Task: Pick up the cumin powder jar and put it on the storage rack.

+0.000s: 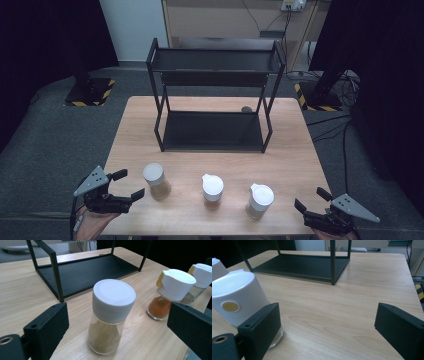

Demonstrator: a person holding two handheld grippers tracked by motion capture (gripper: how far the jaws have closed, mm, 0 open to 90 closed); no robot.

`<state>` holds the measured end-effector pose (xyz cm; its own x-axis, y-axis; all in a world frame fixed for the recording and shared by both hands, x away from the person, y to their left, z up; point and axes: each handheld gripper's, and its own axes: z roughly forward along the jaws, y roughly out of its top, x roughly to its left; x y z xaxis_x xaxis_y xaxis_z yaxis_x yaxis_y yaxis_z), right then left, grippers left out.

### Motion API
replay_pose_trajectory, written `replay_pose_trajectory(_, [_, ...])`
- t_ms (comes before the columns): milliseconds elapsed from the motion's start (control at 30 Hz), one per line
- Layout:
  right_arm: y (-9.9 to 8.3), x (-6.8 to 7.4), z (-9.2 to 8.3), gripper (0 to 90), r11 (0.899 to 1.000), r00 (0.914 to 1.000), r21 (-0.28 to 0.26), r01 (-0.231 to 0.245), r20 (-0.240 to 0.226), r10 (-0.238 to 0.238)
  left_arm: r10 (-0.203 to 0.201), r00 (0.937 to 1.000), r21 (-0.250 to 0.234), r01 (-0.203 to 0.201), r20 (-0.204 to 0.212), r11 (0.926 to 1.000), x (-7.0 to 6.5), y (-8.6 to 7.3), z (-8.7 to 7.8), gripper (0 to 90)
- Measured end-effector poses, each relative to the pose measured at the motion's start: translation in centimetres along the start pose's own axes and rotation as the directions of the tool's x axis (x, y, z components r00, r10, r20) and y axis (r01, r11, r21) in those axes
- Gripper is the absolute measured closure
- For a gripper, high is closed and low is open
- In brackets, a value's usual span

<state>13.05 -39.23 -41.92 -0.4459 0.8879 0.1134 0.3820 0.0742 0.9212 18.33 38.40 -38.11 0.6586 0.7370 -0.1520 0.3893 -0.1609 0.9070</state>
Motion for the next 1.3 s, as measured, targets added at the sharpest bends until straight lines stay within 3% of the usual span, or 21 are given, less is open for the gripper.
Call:
replay_pose_trajectory(233, [0.0,0.0,0.0,6.9,1.000,1.0000,0.000,0.001,0.001,-0.001,0.033,0.9994,0.039,-0.033,-0.011,0.9987,-0.2,1.0,0.7,1.9])
replay_pose_trajectory(1300, [0.1,0.0,0.1,7.4,1.000,1.0000,0.008,0.003,-0.001,-0.003,0.053,0.9975,0.108,-0.058,0.046,0.9924,1.0,2.2,5.7,5.6])
